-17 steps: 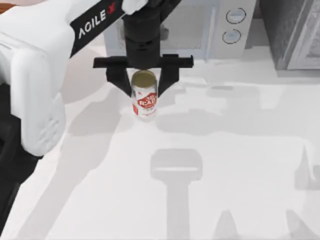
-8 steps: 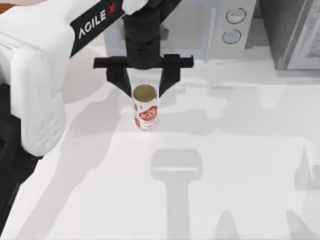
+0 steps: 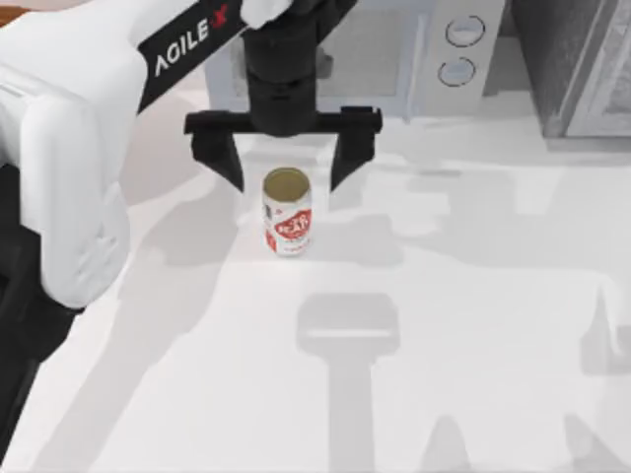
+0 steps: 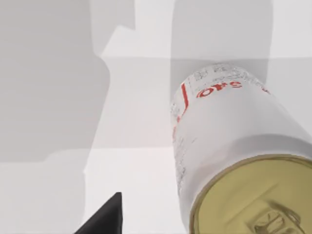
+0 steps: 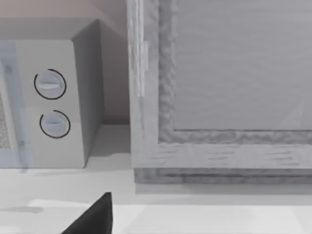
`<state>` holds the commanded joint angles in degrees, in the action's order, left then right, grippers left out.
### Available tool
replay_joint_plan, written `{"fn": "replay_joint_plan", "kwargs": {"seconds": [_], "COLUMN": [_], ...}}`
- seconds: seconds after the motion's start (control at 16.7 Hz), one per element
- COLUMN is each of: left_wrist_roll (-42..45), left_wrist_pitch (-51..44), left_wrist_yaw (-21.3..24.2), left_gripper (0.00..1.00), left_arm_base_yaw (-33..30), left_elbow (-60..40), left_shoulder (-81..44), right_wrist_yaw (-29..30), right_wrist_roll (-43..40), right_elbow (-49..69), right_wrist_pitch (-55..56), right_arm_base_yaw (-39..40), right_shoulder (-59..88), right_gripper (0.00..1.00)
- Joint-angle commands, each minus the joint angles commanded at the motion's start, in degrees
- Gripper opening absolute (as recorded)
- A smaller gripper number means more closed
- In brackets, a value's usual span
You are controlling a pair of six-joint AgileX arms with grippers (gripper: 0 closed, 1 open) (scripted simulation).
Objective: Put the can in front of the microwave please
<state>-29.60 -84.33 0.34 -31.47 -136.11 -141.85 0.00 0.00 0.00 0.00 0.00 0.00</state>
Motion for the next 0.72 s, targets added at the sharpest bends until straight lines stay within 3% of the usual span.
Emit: {"fn": "replay_joint_plan", "kwargs": {"seconds": [0.42, 0.72], "left_wrist_roll": [-0.16, -0.10], "left_wrist_pitch": [-1.94, -10.72], "left_wrist_yaw": [0.03, 0.06], "left_gripper": [1.00, 1.00], "left_arm_base_yaw": [0.22, -0.04], "left_elbow": [-2.30, -16.50], "left_shoulder": [-1.02, -5.46], "right_wrist_yaw": [0.00, 0.00], "right_wrist_roll": [0.00, 0.00], "right_elbow": [0.00, 0.00], "right_wrist_pitch": [0.00, 0.00], "right_arm_base_yaw": [0.00, 0.00], "right_shoulder": [0.00, 0.00], "right_gripper": [1.00, 1.00]}}
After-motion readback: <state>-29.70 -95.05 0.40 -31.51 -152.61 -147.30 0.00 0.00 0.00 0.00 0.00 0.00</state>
